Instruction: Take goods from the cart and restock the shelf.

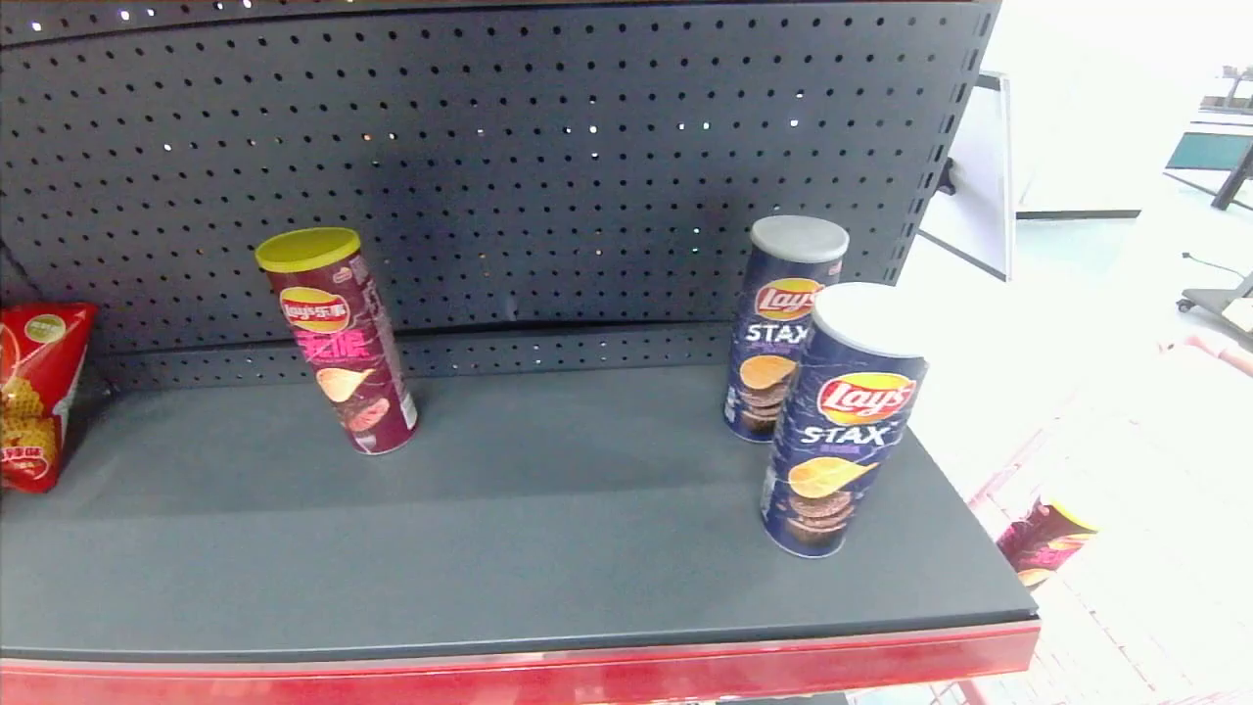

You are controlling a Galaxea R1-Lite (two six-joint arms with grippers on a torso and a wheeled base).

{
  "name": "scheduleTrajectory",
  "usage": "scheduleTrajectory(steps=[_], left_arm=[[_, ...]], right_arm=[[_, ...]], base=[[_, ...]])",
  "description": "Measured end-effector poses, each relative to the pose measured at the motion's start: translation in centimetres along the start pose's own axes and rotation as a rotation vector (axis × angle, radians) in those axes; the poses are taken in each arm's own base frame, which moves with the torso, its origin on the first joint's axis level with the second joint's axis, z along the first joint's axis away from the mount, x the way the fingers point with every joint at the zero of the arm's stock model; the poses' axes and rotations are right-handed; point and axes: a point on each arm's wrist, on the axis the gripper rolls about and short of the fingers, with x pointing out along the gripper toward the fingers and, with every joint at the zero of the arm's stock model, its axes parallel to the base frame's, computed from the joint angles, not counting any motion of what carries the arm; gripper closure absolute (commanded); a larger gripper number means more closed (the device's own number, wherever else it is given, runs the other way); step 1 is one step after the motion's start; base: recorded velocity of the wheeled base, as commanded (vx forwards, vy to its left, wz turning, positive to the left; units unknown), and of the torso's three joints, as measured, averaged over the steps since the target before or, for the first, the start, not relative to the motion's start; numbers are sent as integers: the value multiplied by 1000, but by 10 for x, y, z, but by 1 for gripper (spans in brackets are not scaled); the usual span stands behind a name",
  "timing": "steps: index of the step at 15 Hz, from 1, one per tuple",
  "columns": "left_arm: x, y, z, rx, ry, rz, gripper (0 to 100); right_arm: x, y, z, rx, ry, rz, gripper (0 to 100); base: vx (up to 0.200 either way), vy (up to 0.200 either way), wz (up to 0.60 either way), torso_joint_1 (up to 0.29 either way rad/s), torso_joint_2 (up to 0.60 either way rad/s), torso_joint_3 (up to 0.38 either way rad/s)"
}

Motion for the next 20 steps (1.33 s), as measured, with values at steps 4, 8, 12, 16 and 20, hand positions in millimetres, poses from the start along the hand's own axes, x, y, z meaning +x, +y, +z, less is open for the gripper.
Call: scheduleTrajectory(steps=[4, 8, 12, 16, 20], left_arm=[[0, 0, 0, 0, -1, 0, 0], [0, 0, 0, 0, -1, -1, 0], [0, 0, 0, 0, -1, -1, 0], [0, 0, 0, 0, -1, 0, 0], [0, 0, 0, 0, -1, -1, 0]], right_arm=[[0, 0, 0, 0, 0, 0, 0], [0, 0, 0, 0, 0, 0, 0], [0, 0, 0, 0, 0, 0, 0], [0, 0, 0, 0, 0, 1, 0], [0, 0, 0, 0, 0, 0, 0]], base=[[0, -200, 0, 5, 1, 2], [0, -200, 0, 5, 2, 2], [0, -200, 0, 0, 2, 1], [0, -200, 0, 2, 4, 2], [0, -200, 0, 2, 2, 5]])
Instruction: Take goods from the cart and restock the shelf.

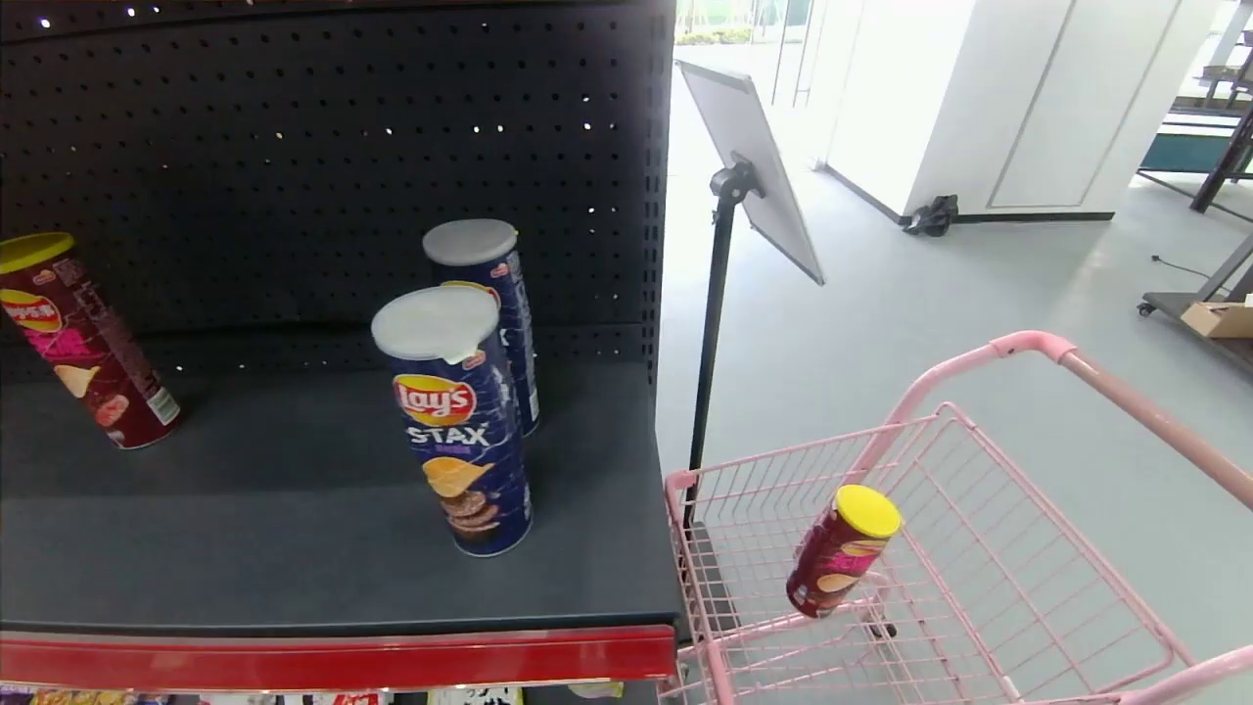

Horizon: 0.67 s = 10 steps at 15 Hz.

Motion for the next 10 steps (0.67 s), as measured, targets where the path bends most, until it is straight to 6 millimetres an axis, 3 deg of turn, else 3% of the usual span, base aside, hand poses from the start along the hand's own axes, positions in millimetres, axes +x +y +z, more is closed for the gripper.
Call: scheduleTrajectory(steps=[5, 10], left_arm=[[0, 0, 0, 1, 0, 0, 0], [0, 0, 0, 1, 0, 0, 0]], right_arm=[[0, 0, 0, -1, 0, 1, 0], [0, 0, 0, 0, 0, 2, 0]], base=[[0, 0, 0, 0, 0, 0], [0, 0, 0, -138, 334, 183]])
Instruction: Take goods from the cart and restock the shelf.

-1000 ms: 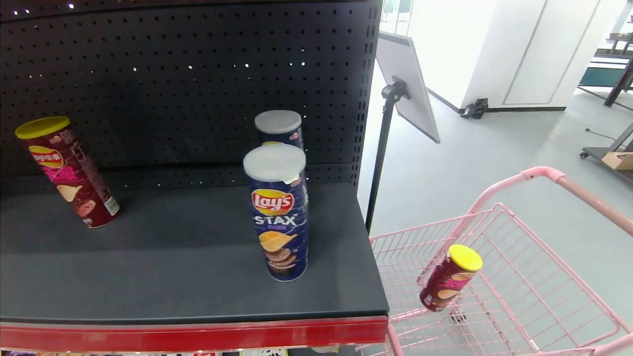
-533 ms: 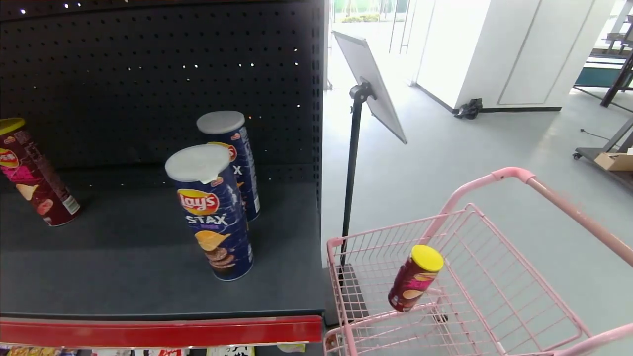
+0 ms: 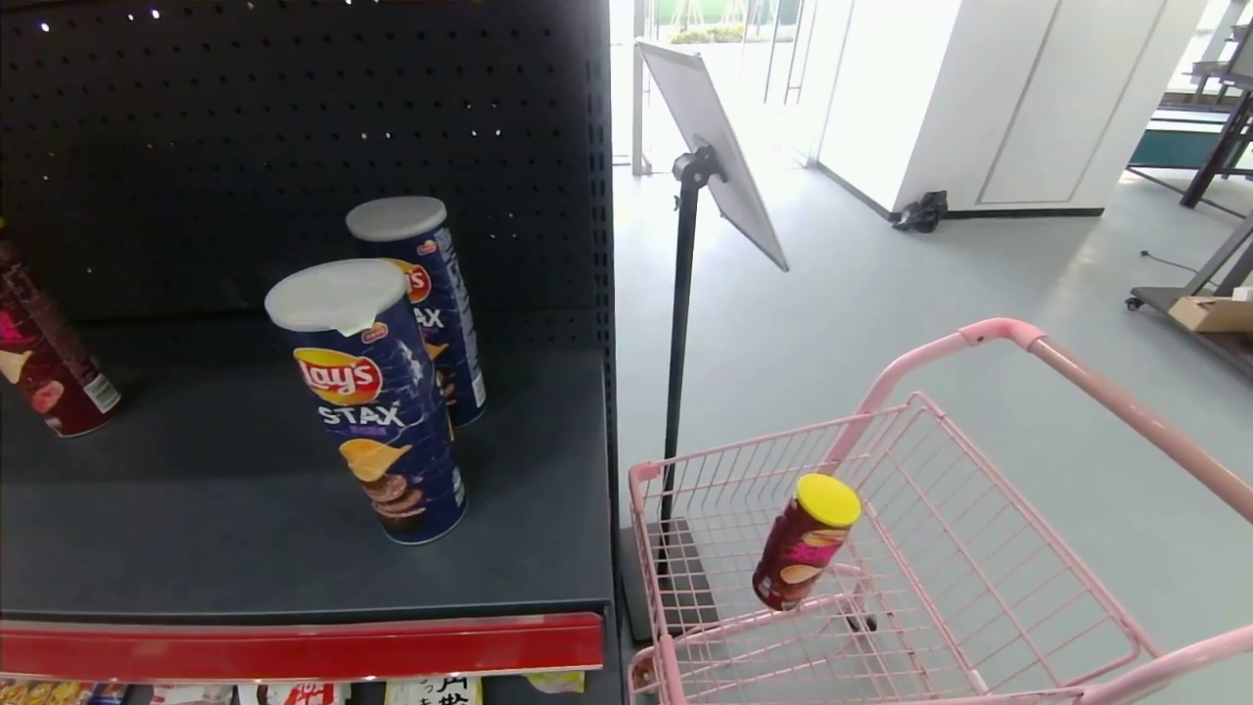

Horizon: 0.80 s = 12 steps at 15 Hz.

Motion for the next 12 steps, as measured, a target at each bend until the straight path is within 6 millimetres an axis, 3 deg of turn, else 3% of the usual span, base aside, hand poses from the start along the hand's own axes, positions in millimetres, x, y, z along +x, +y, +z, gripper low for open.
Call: scheduleTrajectory(steps=[12], left_arm=[[0, 0, 0, -1, -1, 0, 0]], right_arm=[[0, 0, 0, 0, 0, -1, 0]], base=[[0, 0, 0, -198, 492, 292]])
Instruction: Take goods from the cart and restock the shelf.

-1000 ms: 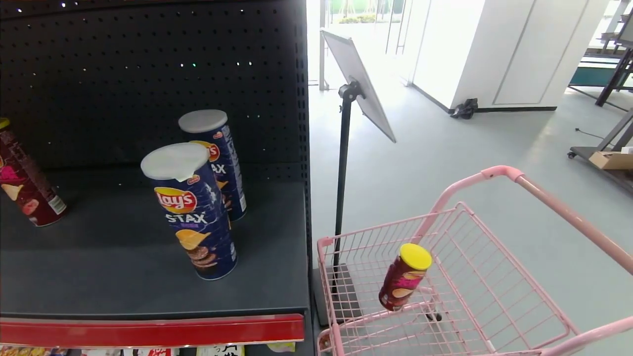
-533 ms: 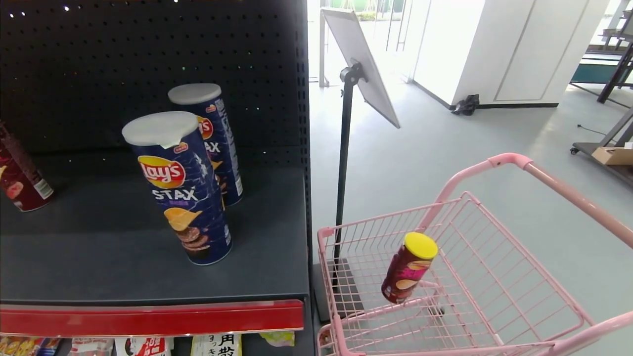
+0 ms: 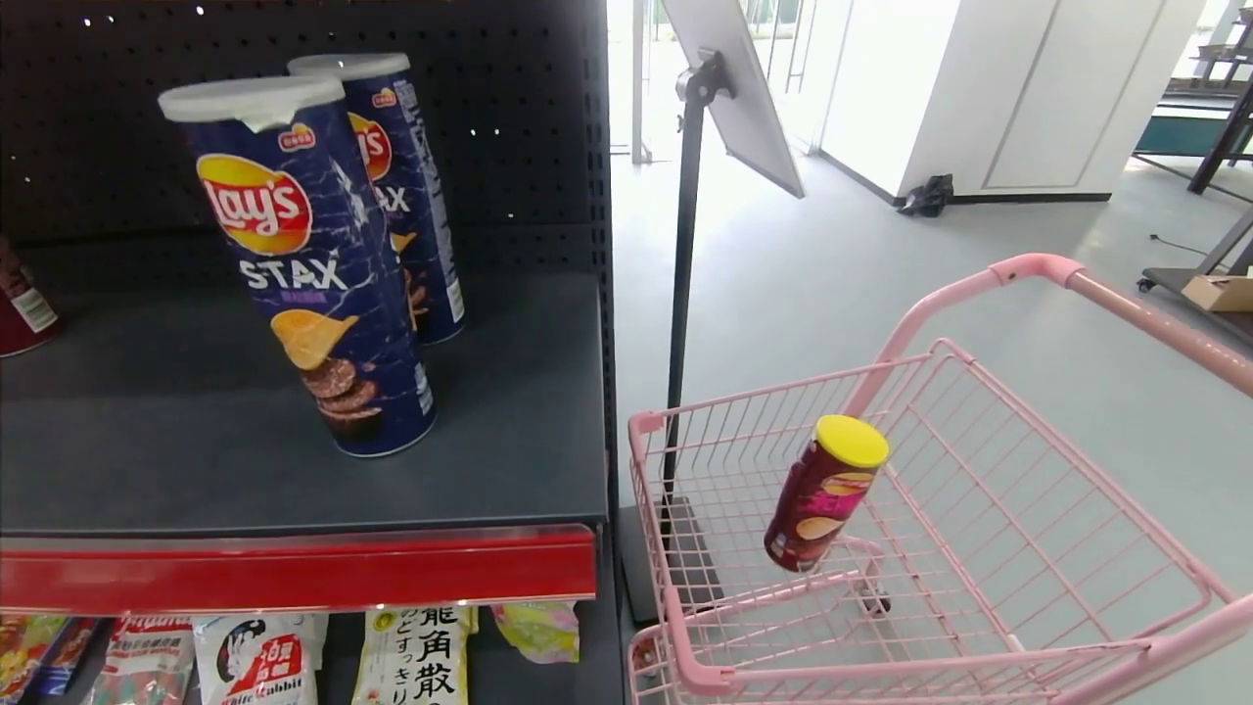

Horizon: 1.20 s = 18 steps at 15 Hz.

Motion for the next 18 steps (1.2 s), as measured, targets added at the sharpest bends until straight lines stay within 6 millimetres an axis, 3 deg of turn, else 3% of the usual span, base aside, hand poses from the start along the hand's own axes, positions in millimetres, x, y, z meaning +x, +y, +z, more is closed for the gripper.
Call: scheduleTrajectory(steps=[9, 18], left_arm=[[0, 0, 0, 1, 2, 1, 0], [0, 0, 0, -8, 0, 0, 0]], right_arm=[[0, 0, 0, 0, 0, 0, 0], [0, 0, 0, -1, 0, 1, 0]], base=[[0, 0, 0, -155, 486, 326], [-22, 0, 0, -16, 51, 37]])
